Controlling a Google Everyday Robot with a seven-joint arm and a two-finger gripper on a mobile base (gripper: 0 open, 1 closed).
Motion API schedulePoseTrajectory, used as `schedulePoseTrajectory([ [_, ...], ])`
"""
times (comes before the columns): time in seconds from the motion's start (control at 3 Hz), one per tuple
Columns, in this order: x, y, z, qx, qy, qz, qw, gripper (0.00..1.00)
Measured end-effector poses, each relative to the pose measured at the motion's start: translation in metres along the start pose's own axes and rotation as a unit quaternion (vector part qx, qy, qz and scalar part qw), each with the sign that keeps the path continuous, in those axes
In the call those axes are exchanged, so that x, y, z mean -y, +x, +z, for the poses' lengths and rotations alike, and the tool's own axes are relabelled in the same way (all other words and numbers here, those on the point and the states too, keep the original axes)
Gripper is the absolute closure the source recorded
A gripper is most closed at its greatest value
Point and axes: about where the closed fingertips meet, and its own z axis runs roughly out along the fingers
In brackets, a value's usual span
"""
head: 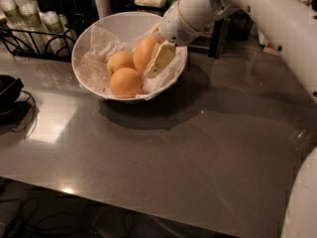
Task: Pick orange from white bowl
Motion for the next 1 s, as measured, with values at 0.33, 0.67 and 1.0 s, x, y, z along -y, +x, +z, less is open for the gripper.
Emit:
schedulePoseTrajectory([
  [0.33,0.002,-0.010,-0.023,0.033,0.011,-0.011,0.9993,1.00],
  [0.67,0.001,-0.022,-0.043,0.061,0.018,-0.026,0.9976,1.00],
  [1.0,0.002,-0.023,-0.043,0.062,0.018,-0.026,0.9975,1.00],
])
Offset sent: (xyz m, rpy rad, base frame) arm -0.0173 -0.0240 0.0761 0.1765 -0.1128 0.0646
